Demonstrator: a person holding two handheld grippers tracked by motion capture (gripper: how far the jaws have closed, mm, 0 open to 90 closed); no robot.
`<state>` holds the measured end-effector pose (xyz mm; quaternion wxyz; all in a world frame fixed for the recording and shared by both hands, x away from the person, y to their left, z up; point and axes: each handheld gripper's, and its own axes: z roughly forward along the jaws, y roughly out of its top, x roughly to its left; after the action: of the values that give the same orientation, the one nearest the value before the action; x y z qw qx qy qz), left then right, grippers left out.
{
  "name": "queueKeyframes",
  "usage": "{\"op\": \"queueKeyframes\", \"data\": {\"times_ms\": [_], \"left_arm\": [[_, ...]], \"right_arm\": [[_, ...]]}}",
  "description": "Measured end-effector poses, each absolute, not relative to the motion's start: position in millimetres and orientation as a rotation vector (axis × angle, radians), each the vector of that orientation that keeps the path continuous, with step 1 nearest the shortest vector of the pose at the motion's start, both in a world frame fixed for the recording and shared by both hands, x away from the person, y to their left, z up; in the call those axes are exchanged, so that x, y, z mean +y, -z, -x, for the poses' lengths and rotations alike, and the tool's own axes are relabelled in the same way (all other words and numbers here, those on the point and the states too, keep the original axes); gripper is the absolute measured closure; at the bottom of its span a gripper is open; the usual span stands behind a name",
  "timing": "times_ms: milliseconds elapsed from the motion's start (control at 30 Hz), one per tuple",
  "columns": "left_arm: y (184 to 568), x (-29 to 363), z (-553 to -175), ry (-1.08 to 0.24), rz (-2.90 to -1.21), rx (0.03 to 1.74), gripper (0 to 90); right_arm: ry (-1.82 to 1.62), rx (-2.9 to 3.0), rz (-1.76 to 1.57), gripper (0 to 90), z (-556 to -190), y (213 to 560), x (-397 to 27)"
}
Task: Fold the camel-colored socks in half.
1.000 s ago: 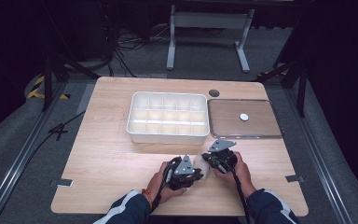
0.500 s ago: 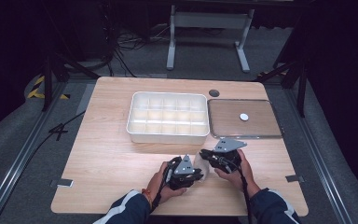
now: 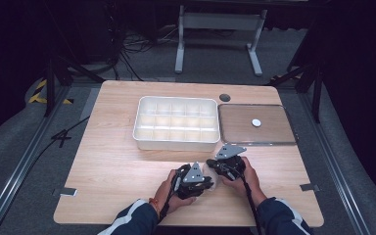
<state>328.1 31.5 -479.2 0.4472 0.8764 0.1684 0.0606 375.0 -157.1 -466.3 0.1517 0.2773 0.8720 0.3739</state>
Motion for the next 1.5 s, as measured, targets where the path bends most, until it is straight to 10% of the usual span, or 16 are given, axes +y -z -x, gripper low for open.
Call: {"op": "queueKeyframes", "data": {"times_ms": [1233,1500], "left_arm": [[479,31,-326,-0.163,-2.177,0.417,77.7],[478,33,-325,-0.170,-2.158,0.415,74.4]], "right_arm": [[-1.100,2.518,-0.773,89.7,-355,472,-174],[-1.188,2.475,-0.815,64.0,-357,456,-183]]}}
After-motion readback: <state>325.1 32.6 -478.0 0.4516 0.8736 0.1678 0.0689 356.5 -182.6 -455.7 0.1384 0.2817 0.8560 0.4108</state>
